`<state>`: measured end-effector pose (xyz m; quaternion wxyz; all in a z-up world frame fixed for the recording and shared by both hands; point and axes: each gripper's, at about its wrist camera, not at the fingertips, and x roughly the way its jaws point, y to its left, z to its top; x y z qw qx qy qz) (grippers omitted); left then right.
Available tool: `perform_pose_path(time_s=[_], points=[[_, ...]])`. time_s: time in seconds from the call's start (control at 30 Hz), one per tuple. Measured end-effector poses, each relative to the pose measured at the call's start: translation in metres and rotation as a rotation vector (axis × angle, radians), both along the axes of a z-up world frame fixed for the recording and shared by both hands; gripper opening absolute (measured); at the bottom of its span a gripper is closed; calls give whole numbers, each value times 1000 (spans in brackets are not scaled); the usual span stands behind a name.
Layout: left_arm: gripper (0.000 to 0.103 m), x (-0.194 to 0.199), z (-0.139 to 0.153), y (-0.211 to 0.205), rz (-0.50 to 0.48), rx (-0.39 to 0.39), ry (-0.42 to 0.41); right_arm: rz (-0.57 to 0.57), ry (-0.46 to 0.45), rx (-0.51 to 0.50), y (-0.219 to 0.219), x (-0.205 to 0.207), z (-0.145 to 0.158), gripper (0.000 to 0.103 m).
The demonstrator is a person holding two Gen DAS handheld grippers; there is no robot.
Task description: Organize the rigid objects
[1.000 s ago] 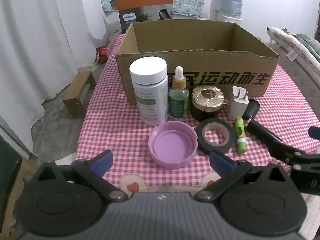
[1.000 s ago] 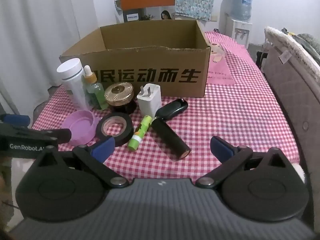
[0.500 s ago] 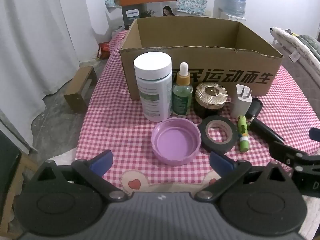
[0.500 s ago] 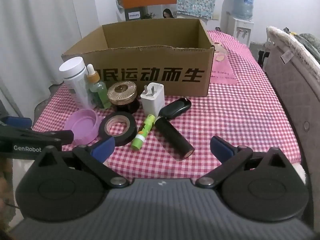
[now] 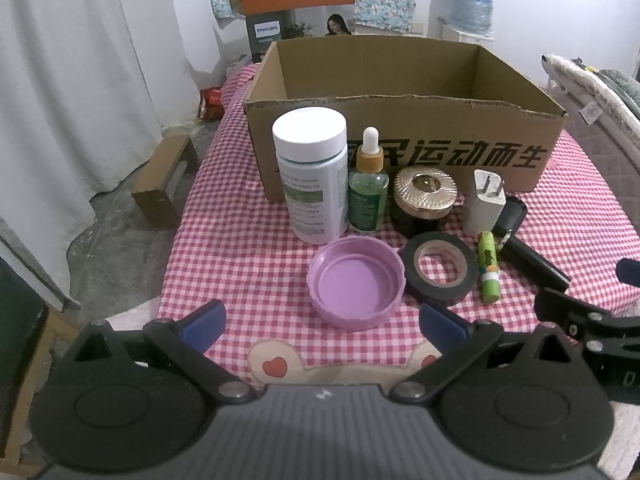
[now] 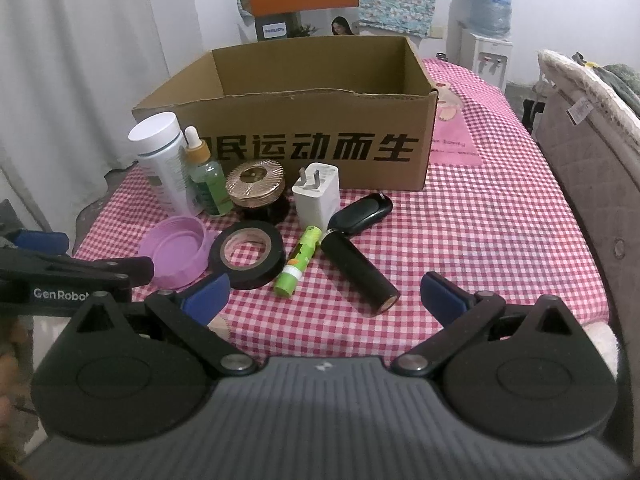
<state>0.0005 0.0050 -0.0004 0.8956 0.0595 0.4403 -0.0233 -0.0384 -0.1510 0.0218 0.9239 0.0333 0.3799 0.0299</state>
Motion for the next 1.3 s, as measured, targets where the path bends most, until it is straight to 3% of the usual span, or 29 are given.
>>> perform_pose_path(time_s=[1.3], points=[[103, 1, -5, 3, 25, 21, -2, 20, -7, 3, 5, 0, 2, 102]])
